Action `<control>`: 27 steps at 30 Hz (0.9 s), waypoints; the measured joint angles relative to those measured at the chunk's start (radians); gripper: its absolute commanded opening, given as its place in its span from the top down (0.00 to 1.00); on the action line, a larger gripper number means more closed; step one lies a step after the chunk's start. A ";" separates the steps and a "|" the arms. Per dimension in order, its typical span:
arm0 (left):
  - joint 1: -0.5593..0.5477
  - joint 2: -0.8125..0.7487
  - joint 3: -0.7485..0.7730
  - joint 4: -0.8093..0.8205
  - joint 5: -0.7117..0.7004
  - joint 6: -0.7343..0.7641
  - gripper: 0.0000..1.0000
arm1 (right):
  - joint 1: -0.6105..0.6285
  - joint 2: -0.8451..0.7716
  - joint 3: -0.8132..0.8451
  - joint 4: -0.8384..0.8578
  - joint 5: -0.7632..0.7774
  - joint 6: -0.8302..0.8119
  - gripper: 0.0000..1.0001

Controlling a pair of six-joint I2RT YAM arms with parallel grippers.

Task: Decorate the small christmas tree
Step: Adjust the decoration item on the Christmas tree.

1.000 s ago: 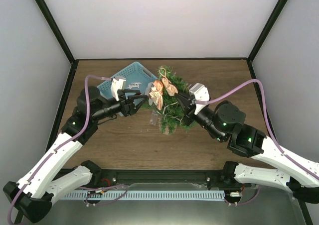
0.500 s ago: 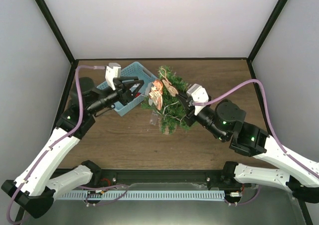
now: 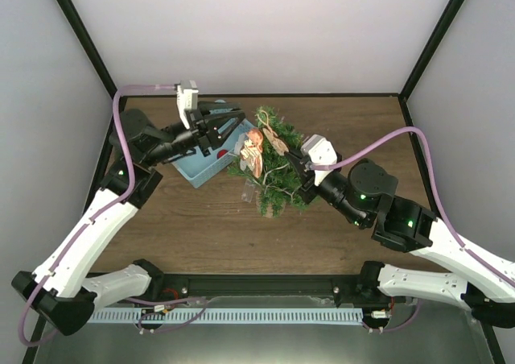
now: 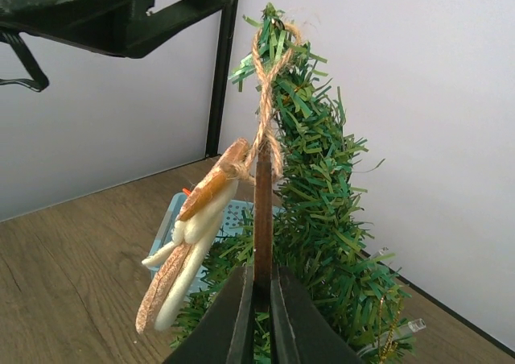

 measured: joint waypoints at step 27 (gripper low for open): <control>0.000 0.162 0.035 0.078 0.127 -0.037 0.61 | 0.000 0.002 0.030 -0.033 0.017 -0.011 0.96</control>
